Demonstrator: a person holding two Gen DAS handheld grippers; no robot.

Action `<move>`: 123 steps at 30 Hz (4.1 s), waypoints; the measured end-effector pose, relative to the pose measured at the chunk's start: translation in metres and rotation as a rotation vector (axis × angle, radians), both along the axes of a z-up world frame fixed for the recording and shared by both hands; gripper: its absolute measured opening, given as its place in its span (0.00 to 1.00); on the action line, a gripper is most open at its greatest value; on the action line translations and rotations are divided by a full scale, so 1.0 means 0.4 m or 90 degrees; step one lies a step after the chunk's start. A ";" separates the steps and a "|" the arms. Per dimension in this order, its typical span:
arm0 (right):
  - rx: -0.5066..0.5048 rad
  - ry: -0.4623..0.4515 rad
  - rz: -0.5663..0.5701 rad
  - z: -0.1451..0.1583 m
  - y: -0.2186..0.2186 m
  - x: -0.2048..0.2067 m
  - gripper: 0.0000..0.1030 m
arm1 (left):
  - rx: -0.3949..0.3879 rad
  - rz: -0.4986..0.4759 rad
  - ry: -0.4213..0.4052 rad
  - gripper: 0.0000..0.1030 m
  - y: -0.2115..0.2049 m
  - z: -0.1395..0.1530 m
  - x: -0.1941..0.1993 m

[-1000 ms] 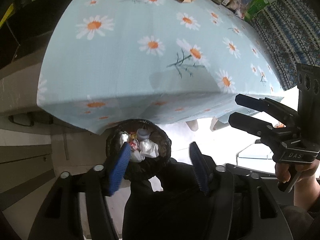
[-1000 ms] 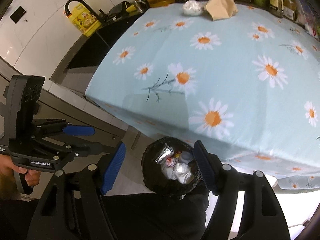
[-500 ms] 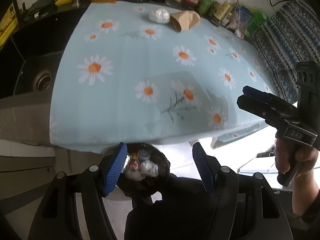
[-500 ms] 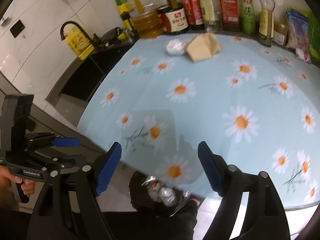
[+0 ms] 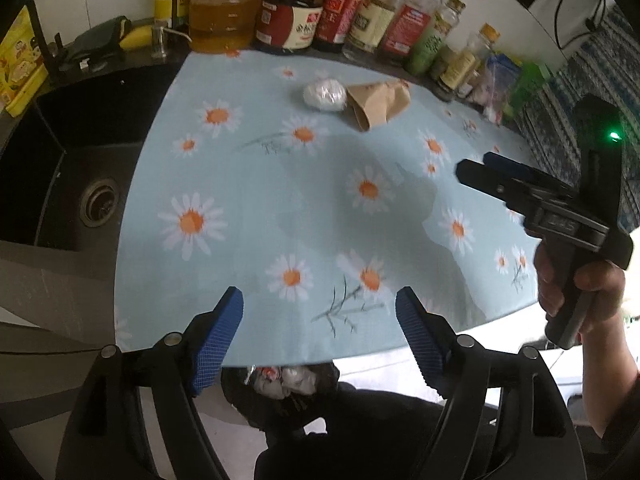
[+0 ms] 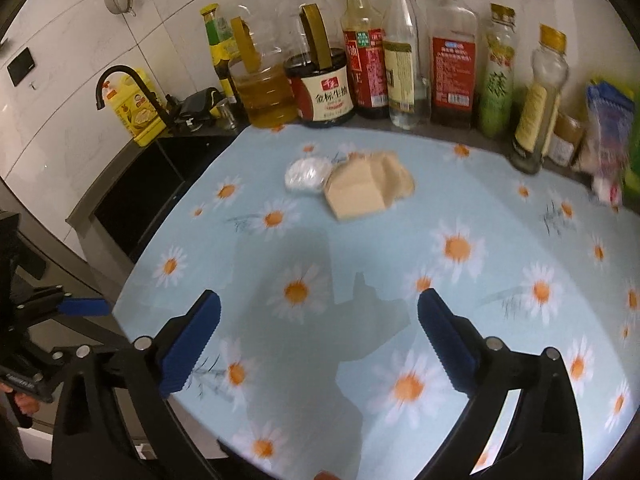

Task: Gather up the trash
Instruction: 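Raise both tools back toward the remaining trash on the table, then grasp the crumpled brown paper cup with the right tool, then close the left tool on the white tissue in clear plastic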

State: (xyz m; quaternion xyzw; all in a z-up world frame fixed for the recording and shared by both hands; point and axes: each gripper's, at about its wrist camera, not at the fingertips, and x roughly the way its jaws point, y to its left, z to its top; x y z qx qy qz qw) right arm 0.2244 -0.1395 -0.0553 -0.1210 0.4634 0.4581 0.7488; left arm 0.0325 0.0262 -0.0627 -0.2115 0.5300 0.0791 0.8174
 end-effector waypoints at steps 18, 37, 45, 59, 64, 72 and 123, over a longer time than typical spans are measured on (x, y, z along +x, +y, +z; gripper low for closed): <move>-0.086 -0.036 0.046 -0.096 0.196 0.171 0.95 | 0.032 0.089 0.018 0.91 0.001 0.003 0.087; -0.161 -0.062 0.071 -0.190 0.295 0.227 0.92 | 0.025 0.124 0.054 0.91 -0.009 -0.029 0.113; -0.166 -0.047 0.081 -0.202 0.299 0.239 0.78 | 0.025 0.125 0.058 0.91 -0.006 -0.034 0.127; -0.117 -0.021 0.074 -0.136 0.209 0.245 0.78 | 0.030 0.108 0.047 0.91 0.015 -0.031 0.184; -0.094 -0.014 0.064 -0.097 0.155 0.253 0.78 | 0.038 0.088 0.039 0.91 0.025 -0.025 0.227; -0.055 0.003 0.047 -0.064 0.066 0.253 0.78 | 0.051 0.046 0.026 0.91 0.037 -0.022 0.309; -0.028 0.046 -0.044 -0.066 -0.147 0.120 0.78 | 0.069 -0.058 0.013 0.47 0.101 -0.114 0.511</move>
